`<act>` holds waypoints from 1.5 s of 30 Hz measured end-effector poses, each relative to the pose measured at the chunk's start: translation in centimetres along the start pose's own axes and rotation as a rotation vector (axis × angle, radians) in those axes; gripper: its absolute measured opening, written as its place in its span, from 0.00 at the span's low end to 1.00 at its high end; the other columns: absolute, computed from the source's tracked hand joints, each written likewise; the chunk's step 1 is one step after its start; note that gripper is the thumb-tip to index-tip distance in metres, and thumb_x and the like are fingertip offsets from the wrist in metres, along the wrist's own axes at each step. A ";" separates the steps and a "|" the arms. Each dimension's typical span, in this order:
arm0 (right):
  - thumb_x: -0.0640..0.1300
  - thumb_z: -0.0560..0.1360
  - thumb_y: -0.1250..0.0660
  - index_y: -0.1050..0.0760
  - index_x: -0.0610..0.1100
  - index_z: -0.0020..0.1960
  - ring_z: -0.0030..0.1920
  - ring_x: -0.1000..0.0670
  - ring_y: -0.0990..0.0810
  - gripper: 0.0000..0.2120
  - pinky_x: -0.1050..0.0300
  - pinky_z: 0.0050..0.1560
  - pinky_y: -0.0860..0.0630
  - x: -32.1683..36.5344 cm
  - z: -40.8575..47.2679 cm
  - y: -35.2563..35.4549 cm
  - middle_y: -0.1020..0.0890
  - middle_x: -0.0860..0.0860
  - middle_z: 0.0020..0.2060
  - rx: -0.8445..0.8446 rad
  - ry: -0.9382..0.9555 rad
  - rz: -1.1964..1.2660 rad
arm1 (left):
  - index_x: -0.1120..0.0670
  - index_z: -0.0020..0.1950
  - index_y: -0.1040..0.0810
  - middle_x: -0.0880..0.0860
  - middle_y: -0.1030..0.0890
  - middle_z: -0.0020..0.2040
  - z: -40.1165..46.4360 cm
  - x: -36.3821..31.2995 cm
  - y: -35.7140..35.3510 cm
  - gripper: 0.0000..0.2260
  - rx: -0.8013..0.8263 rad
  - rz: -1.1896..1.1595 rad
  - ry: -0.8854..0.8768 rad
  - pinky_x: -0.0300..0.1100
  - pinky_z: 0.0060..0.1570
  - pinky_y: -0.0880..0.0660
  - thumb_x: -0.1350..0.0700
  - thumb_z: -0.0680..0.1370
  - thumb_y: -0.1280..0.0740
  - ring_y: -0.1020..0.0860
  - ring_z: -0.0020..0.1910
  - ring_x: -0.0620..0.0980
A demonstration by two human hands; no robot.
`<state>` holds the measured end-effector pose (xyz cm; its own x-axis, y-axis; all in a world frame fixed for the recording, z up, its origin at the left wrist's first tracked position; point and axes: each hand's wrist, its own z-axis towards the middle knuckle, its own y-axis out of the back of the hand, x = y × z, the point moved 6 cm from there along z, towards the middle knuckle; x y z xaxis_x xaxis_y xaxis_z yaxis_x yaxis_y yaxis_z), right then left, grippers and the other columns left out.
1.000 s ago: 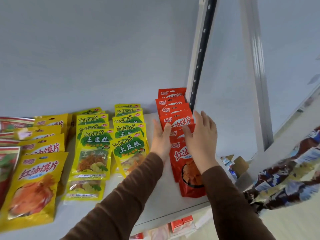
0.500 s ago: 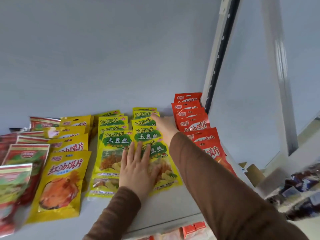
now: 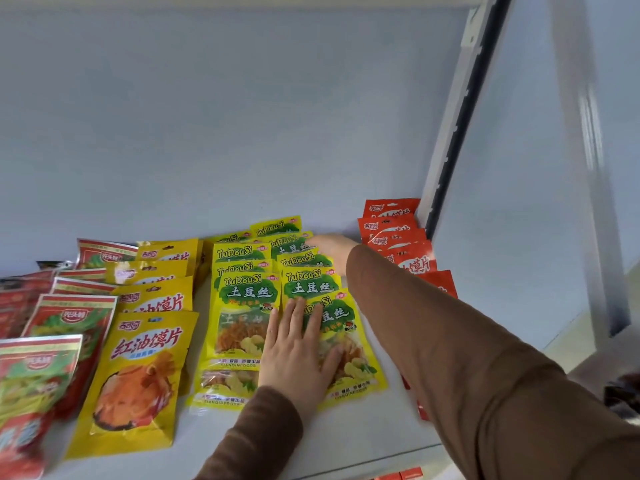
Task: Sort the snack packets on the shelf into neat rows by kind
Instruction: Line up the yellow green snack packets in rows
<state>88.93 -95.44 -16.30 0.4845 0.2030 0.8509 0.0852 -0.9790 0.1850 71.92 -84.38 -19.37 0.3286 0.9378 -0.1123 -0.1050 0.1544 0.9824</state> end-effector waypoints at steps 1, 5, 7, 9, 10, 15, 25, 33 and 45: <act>0.52 0.81 0.37 0.40 0.43 0.78 0.77 0.43 0.42 0.29 0.47 0.69 0.39 0.1 0.0 -0.1 0.38 0.44 0.77 0.016 -0.009 -0.003 | 0.47 0.83 0.53 0.53 0.52 0.83 0.0 0.0 0.0 0.37 -0.001 -0.005 0.002 0.53 0.78 0.64 0.30 0.77 0.63 0.58 0.82 0.52; 0.58 0.78 0.34 0.42 0.46 0.79 0.79 0.43 0.46 0.35 0.42 0.74 0.48 0.7 0.3 -0.5 0.41 0.45 0.79 0.035 -0.032 -0.058 | 0.47 0.83 0.54 0.53 0.52 0.83 0.0 0.0 -0.2 0.38 0.001 -0.004 -0.004 0.53 0.79 0.64 0.30 0.77 0.64 0.58 0.82 0.52; 0.54 0.79 0.33 0.41 0.44 0.79 0.78 0.43 0.45 0.33 0.44 0.74 0.46 0.7 0.6 -0.9 0.42 0.44 0.79 0.049 -0.013 -0.083 | 0.47 0.83 0.54 0.53 0.52 0.83 0.1 0.1 -0.3 0.38 0.004 -0.005 -0.004 0.53 0.79 0.64 0.30 0.77 0.63 0.58 0.82 0.52; 0.49 0.80 0.34 0.40 0.40 0.78 0.77 0.41 0.41 0.31 0.47 0.72 0.40 0.7 1.1 -0.7 0.39 0.41 0.78 0.003 0.031 -0.129 | 0.47 0.83 0.54 0.53 0.52 0.83 0.2 0.0 -0.4 0.38 0.012 -0.004 -0.003 0.53 0.79 0.64 0.30 0.77 0.64 0.58 0.82 0.52; 0.48 0.80 0.34 0.38 0.37 0.76 0.75 0.41 0.37 0.30 0.49 0.70 0.37 0.8 1.2 -0.3 0.37 0.40 0.76 -0.046 0.052 -0.154 | 0.47 0.83 0.54 0.53 0.53 0.83 0.3 -0.1 -0.4 0.38 0.015 -0.002 -0.003 0.53 0.78 0.64 0.30 0.77 0.64 0.58 0.82 0.52; 0.46 0.82 0.38 0.30 0.32 0.69 0.68 0.39 0.27 0.22 0.49 0.66 0.30 1.4 0.7 3.2 0.26 0.37 0.67 -0.209 0.107 -0.286 | 0.47 0.83 0.55 0.53 0.55 0.83 0.9 -2.0 -0.5 0.37 0.018 -0.010 -0.027 0.53 0.78 0.66 0.30 0.77 0.63 0.60 0.81 0.52; 0.41 0.82 0.38 0.33 0.31 0.71 0.65 0.41 0.25 0.21 0.51 0.60 0.29 0.1 0.3 4.6 0.24 0.37 0.65 -0.275 0.045 -0.121 | 0.59 0.80 0.45 0.59 0.41 0.80 8.0 1.7 2.5 0.28 -0.014 -0.825 0.280 0.49 0.77 0.44 0.49 0.84 0.42 0.42 0.79 0.55; 0.41 0.81 0.36 0.32 0.36 0.72 0.67 0.43 0.28 0.21 0.52 0.56 0.34 -0.1 -0.1 2.5 0.26 0.41 0.67 -0.158 0.021 -0.058 | 0.57 0.82 0.52 0.59 0.43 0.81 11.9 3.5 0.1 0.33 -0.045 -1.174 0.596 0.52 0.77 0.43 0.50 0.83 0.40 0.41 0.78 0.59; 0.39 0.81 0.40 0.27 0.37 0.65 0.47 0.46 0.25 0.14 0.55 0.46 0.30 -0.5 -0.8 3.7 0.21 0.41 0.53 -0.272 0.171 0.062 | 0.56 0.81 0.46 0.57 0.36 0.77 14.4 5.4 -0.2 0.40 -0.104 -1.389 0.748 0.53 0.72 0.37 0.43 0.77 0.30 0.34 0.74 0.58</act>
<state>88.33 -99.16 -15.64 0.3261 0.1658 0.9307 -0.1866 -0.9538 0.2353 87.23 -83.88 -18.06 -0.2958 -0.0167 -0.9551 -0.1999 0.9788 0.0448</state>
